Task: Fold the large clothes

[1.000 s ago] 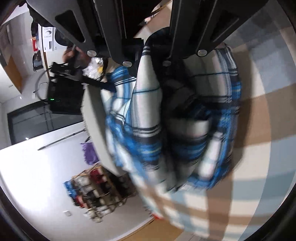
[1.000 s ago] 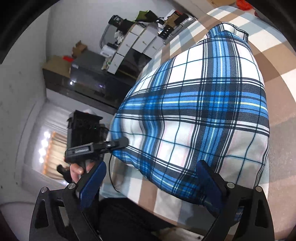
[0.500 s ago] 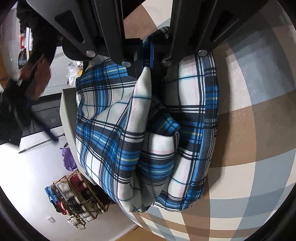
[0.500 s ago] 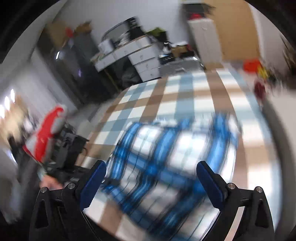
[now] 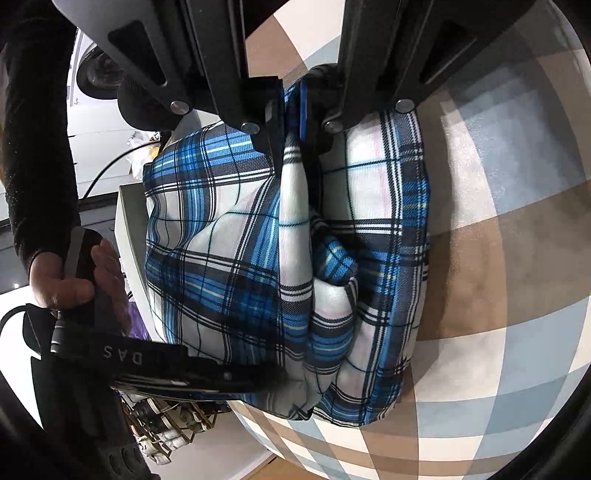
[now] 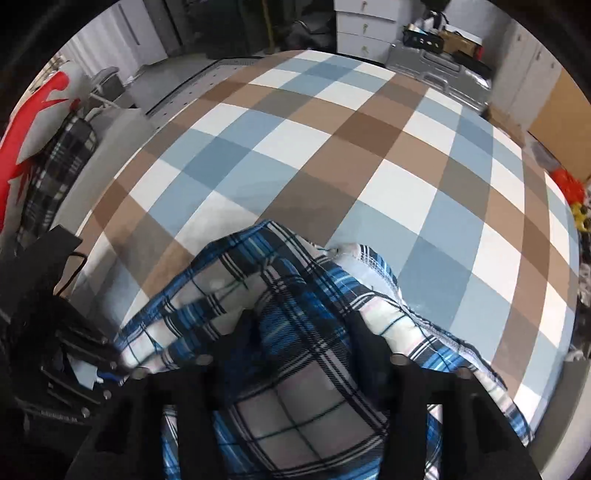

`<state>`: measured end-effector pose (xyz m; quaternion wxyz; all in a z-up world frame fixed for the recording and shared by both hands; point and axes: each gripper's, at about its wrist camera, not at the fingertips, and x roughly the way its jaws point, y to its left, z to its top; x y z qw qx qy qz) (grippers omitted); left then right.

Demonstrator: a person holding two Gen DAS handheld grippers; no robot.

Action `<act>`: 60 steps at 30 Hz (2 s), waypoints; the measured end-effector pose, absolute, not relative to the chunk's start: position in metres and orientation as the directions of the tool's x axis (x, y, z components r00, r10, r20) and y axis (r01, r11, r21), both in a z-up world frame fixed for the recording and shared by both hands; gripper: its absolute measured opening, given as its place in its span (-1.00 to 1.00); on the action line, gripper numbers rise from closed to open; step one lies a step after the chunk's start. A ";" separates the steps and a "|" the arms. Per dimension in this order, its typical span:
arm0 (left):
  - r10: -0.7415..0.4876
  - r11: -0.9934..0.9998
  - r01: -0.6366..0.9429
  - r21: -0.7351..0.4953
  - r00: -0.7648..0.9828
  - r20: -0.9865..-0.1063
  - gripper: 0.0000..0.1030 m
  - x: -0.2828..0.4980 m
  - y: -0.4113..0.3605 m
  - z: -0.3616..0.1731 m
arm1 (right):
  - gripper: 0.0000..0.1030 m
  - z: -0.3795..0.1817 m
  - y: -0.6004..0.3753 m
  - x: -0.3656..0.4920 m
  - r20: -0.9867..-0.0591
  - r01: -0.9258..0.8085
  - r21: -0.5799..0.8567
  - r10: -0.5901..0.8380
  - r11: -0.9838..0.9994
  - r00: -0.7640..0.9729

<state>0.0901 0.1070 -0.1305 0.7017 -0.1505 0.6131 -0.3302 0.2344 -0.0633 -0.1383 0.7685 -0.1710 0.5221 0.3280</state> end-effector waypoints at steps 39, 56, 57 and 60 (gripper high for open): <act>-0.336 0.906 0.361 -0.220 0.299 -0.893 -0.97 0.058 0.064 -0.121 | 0.77 -0.154 -0.166 0.188 -0.648 -0.319 0.655 0.726 0.685 0.230; -0.305 0.906 0.386 -0.173 0.312 -0.900 -0.97 0.052 0.051 -0.117 | 0.94 -0.125 -0.158 0.229 -0.642 -0.254 0.673 0.719 0.695 0.267; -0.305 0.906 0.387 -0.173 0.312 -0.900 -0.97 0.052 0.050 -0.116 | 0.93 -0.135 -0.155 0.237 -0.670 -0.221 0.665 0.701 0.713 0.245; -0.311 0.904 0.389 -0.179 0.310 -0.898 -0.97 0.053 0.052 -0.115 | 1.00 -0.157 -0.138 0.253 -0.737 -0.190 0.613 0.642 0.767 0.212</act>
